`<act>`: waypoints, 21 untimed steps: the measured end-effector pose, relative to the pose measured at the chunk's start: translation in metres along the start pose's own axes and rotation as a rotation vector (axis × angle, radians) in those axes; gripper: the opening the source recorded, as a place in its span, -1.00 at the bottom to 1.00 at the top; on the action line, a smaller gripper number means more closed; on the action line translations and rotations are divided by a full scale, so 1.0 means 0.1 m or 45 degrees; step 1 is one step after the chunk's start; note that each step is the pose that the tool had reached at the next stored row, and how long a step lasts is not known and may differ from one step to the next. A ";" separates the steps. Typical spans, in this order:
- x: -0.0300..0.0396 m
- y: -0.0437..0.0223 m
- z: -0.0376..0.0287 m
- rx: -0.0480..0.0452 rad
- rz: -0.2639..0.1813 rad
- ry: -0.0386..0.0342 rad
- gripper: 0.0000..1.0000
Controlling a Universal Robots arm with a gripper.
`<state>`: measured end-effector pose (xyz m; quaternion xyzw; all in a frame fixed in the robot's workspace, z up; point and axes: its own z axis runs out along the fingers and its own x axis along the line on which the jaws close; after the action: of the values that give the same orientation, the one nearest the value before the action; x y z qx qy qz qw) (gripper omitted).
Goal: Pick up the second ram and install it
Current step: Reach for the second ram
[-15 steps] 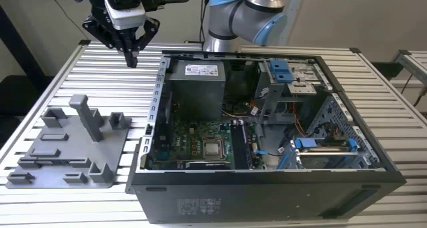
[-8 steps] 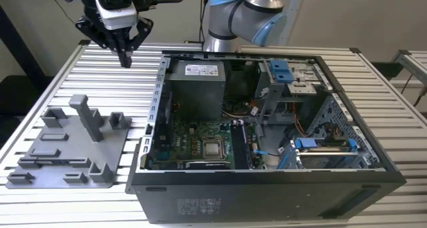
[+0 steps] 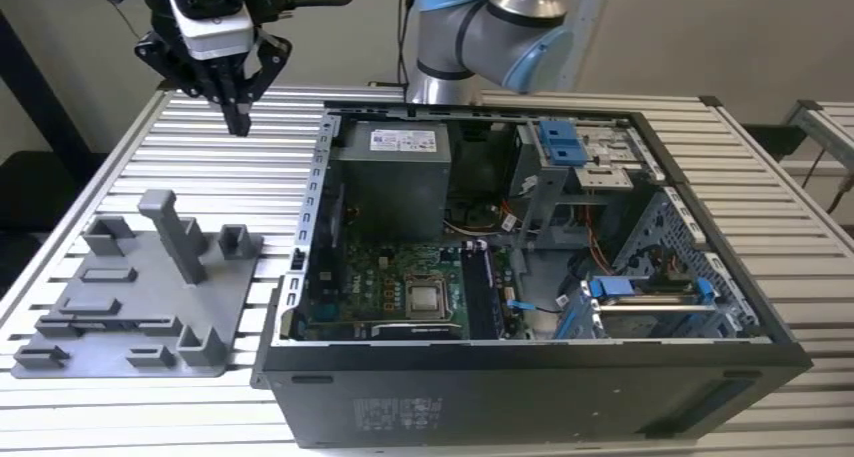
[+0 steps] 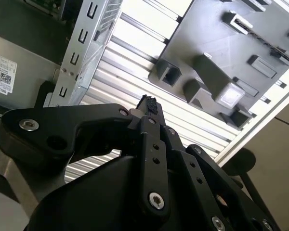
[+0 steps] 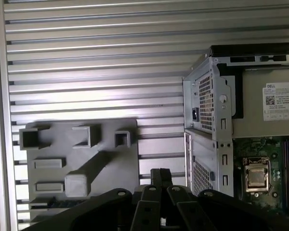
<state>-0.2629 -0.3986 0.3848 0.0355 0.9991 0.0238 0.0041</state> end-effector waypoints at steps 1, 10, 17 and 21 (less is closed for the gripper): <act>0.019 -0.001 0.000 0.000 0.000 0.0001 -0.79; 0.185 -0.013 0.001 0.000 0.000 0.0000 -0.79; 0.330 -0.024 0.002 0.000 0.000 -0.0001 -0.79; 0.409 -0.030 0.002 0.000 0.000 0.0000 -0.79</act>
<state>-0.3040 -0.3986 0.3842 0.0355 0.9991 0.0238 0.0041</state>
